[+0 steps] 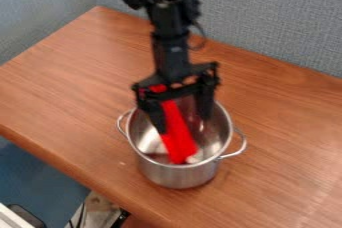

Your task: Move the red object from the metal pot to the table

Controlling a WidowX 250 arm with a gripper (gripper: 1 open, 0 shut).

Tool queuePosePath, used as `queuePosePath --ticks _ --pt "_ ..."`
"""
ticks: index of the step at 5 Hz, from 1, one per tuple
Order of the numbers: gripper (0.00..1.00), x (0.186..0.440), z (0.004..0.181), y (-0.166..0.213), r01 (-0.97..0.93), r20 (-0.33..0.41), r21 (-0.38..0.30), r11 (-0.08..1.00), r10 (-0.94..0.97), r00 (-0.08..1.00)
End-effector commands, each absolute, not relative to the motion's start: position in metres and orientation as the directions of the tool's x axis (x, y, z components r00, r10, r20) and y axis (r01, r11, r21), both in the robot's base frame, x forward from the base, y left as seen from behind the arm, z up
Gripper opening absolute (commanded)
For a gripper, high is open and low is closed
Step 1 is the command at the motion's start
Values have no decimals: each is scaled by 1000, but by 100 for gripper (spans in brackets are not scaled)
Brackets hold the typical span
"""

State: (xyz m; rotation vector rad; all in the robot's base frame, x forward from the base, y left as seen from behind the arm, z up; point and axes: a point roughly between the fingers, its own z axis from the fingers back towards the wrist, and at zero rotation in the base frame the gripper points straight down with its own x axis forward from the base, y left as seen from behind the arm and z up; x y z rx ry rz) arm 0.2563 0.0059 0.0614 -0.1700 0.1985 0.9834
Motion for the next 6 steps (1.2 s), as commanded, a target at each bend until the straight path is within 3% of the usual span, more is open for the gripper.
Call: queuePosePath --ticks 1,4,5,6 --pt "100 271 74 41 -864 -195 -140 484 842 503" --pt "100 298 65 26 -793 -223 -200 576 761 609" --pt "0 308 64 43 -779 -234 -239 579 745 625" --pt "0 318 67 59 -760 -252 -286 583 720 647"
